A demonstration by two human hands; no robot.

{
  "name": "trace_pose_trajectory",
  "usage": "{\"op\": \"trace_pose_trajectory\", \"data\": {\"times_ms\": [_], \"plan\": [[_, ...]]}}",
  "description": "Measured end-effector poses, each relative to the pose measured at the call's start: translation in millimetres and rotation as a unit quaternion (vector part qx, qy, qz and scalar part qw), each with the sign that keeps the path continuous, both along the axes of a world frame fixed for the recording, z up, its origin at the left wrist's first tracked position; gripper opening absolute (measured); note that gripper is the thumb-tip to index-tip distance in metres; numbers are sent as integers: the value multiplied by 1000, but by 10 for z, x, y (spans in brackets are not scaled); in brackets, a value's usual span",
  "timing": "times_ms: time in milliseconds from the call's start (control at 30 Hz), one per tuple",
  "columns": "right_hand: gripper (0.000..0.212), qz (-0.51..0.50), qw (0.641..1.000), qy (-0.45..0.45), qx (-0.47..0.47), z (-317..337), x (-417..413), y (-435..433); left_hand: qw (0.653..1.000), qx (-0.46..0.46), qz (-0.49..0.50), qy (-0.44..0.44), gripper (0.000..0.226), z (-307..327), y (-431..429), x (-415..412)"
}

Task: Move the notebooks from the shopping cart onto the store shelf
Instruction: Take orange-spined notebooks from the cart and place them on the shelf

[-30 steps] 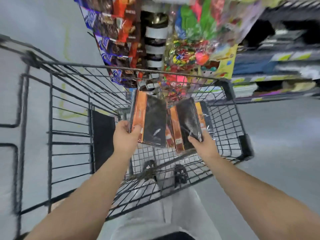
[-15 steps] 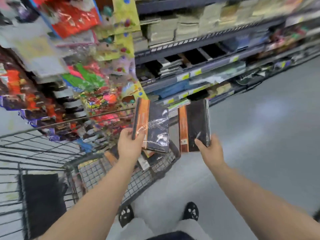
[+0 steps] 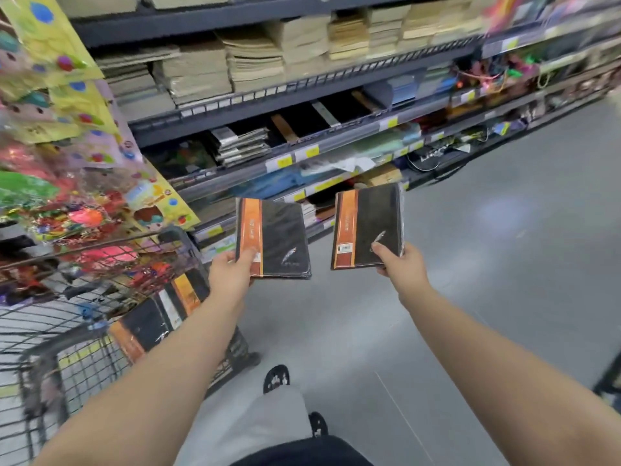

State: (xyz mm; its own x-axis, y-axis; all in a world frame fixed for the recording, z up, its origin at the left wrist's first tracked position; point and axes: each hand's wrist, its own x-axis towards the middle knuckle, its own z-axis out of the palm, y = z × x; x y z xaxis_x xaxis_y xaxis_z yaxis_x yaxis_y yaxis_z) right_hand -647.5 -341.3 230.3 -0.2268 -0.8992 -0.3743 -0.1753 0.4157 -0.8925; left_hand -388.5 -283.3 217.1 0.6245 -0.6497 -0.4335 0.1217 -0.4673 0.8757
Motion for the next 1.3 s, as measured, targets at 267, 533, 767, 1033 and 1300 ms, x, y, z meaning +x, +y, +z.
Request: {"op": "trace_pose_trajectory", "data": {"times_ms": [267, 533, 767, 1033, 1300], "plan": [[31, 6, 997, -62, 40, -81, 12, -1199, 999, 25, 30, -16, 10, -319, -942, -63], [29, 35, 991, -83, 98, -205, 281, -2270, 996, 73, 27, -31, 26, -389, -1881, -35], [13, 104, 980, -107, 132, -326, 634, -3072, 993, 95, 54, -30, 27, -485, -2353, 15], [27, 201, 955, -90, 199, -512, 1012, -4157, 982, 140, 129, -9, 36, -624, -2866, -126], [36, 158, 930, -183, 279, -821, 1146, -4775, 968, 142, 207, -2, 26, -852, -3248, -337]]}}
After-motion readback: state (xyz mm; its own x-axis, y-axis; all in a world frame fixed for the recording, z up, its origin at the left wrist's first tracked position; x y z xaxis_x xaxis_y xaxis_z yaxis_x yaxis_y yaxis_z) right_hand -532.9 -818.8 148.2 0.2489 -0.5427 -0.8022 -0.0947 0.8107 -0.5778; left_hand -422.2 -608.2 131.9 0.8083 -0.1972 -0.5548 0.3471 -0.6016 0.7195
